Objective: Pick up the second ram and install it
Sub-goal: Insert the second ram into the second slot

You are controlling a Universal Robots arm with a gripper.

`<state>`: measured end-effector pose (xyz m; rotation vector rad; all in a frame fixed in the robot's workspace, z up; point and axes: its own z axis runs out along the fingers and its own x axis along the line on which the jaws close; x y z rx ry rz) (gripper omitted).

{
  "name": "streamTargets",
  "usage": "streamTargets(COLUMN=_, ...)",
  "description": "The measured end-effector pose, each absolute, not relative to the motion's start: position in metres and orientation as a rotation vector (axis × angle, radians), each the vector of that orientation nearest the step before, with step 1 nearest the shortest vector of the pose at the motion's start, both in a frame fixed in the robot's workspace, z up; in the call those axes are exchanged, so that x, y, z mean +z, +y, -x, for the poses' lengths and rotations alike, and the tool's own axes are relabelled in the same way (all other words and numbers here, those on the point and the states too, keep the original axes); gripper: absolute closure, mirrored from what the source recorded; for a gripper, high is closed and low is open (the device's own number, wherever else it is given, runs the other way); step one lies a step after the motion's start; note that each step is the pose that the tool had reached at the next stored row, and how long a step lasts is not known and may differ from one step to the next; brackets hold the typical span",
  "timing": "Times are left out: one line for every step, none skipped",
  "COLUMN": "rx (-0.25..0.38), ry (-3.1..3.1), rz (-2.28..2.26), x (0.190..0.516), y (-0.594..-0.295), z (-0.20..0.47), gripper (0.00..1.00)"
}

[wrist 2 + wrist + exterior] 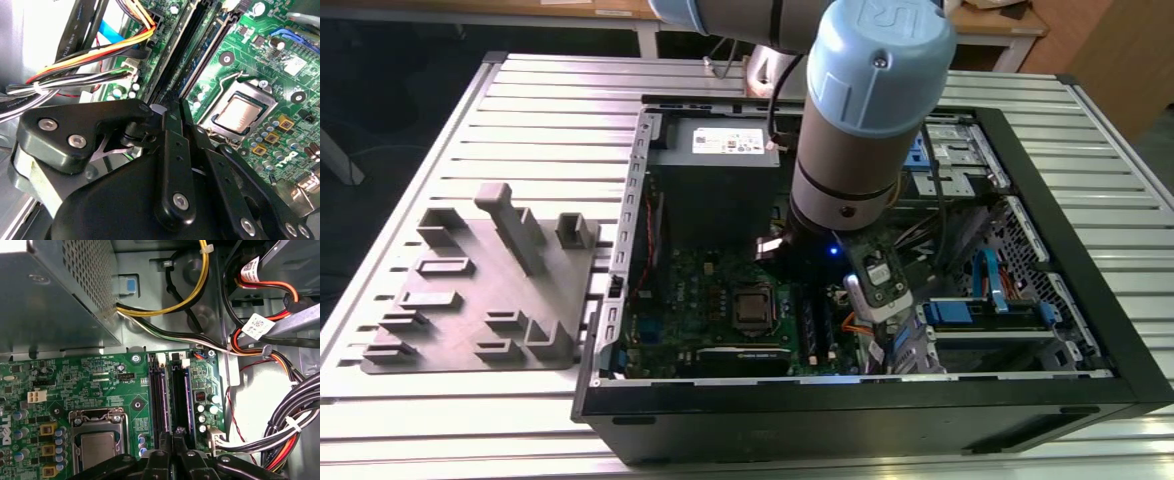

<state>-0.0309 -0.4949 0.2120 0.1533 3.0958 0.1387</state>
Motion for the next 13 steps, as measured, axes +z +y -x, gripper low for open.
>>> streamTargets(rx=0.138, ry=3.096, rz=-0.153, x=0.212, y=-0.495, z=0.031, gripper=0.84)
streamTargets(rx=0.138, ry=3.096, rz=-0.153, x=0.212, y=-0.495, z=0.031, gripper=0.84)
streamTargets(rx=0.137, ry=3.096, rz=-0.153, x=0.212, y=-0.495, z=0.031, gripper=0.84)
streamTargets(rx=0.138, ry=3.096, rz=-0.153, x=0.213, y=-0.495, z=0.031, gripper=0.84)
streamTargets(rx=0.138, ry=3.096, rz=-0.153, x=0.215, y=-0.495, z=0.031, gripper=0.84)
streamTargets(rx=0.138, ry=3.096, rz=-0.153, x=0.218, y=-0.495, z=0.031, gripper=0.84)
streamTargets(rx=0.137, ry=3.096, rz=-0.153, x=0.222, y=-0.495, z=0.031, gripper=0.84)
streamTargets(rx=0.138, ry=3.096, rz=-0.153, x=0.225, y=-0.495, z=0.031, gripper=0.84)
streamTargets(rx=0.137, ry=3.096, rz=-0.153, x=0.229, y=-0.495, z=0.031, gripper=0.84)
streamTargets(rx=0.138, ry=3.096, rz=-0.153, x=0.233, y=-0.495, z=0.031, gripper=0.84)
streamTargets(rx=0.138, ry=3.096, rz=-0.153, x=0.237, y=-0.495, z=0.031, gripper=0.84)
streamTargets(rx=0.137, ry=3.096, rz=-0.153, x=0.241, y=-0.495, z=0.031, gripper=0.84)
streamTargets(rx=0.137, ry=3.096, rz=-0.153, x=0.244, y=-0.495, z=0.031, gripper=0.84)
